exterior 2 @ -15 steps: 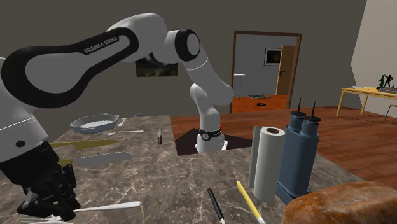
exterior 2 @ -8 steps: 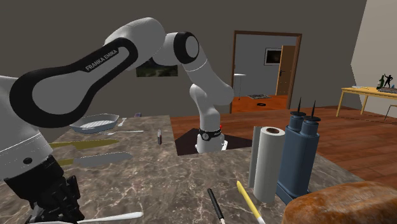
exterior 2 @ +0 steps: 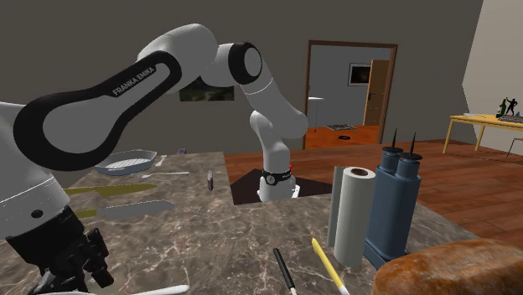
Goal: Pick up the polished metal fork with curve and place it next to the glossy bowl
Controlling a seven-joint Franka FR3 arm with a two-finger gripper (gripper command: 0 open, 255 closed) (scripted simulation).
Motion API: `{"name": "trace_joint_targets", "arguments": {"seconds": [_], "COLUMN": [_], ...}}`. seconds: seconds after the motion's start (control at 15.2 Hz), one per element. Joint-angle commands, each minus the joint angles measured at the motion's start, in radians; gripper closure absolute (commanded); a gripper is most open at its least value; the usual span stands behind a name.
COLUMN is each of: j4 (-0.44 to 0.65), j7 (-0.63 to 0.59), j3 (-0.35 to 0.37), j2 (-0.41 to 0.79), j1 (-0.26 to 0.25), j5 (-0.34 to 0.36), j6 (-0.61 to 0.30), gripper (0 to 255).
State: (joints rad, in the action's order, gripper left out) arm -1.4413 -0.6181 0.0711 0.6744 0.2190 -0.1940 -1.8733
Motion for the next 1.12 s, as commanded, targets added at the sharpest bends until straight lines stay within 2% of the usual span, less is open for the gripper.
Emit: {"name": "trace_joint_targets", "arguments": {"seconds": [0.0,0.26,0.53,1.06], "j4": [0.000,0.000,0.115,0.115], "j7": [0.000,0.000,-0.008,-0.008], "j3": [0.000,0.000,-0.004,-0.004], "j2": [0.000,0.000,-0.006,-0.006], "j1": [0.000,0.000,0.013,0.013], "j5": [0.000,0.000,0.007,0.007], "j6": [0.000,0.000,0.122,0.122], "gripper": [0,0,0,0]}}
